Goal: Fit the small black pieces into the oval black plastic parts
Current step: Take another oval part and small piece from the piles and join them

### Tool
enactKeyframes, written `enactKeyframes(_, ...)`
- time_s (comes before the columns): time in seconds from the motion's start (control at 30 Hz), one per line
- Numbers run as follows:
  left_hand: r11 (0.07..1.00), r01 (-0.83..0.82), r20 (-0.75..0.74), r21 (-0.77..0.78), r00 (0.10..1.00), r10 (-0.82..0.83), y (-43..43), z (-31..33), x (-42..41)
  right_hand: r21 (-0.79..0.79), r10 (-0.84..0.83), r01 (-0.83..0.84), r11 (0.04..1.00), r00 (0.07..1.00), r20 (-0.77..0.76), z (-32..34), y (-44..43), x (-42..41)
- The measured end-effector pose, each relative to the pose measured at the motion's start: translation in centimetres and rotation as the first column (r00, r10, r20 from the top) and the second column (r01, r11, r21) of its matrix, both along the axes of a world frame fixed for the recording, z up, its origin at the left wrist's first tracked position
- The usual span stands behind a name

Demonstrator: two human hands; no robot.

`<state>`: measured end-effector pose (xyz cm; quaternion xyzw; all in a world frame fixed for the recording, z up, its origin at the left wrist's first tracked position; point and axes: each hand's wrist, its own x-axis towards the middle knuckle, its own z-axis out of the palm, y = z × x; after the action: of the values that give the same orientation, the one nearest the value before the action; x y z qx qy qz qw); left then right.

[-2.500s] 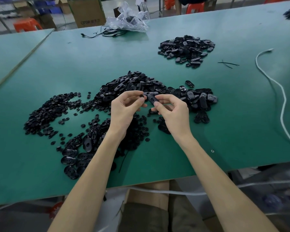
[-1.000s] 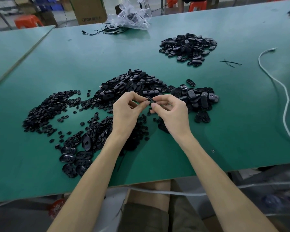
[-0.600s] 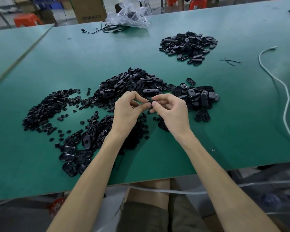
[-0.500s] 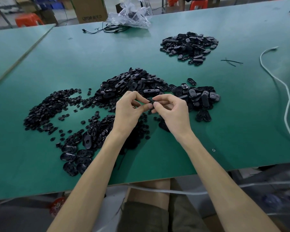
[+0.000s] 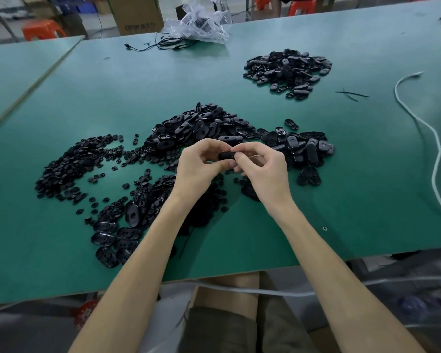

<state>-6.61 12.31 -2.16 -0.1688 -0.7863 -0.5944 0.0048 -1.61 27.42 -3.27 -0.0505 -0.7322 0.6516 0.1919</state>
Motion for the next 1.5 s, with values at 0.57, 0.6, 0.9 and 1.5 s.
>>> enactKeyframes(0.57,0.988,0.063,0.152,0.144,0.985,-0.085,-0.33,0.37,0.14,-0.045,0.023,-0.025,0.999,0.999,-0.038,-0.09,0.04,-0.14)
enactKeyframes(0.6,0.986,0.073,0.149,0.151,0.984,-0.096,-0.34,0.30,0.12,-0.056,0.020,-0.022,0.998,0.999,-0.040,-0.10,0.02,-0.17)
enactKeyframes(0.9,0.977,0.118,0.125,0.180,0.982,-0.142,-0.42,0.12,-0.07,-0.082,0.031,-0.034,0.996,0.999,-0.044,-0.22,0.16,-0.27)
enactKeyframes(1.5,0.965,0.198,0.155,0.172,0.962,-0.225,-0.65,0.10,-0.19,-0.093,0.001,-0.005,0.996,0.999,-0.045,-0.36,0.19,-0.24)
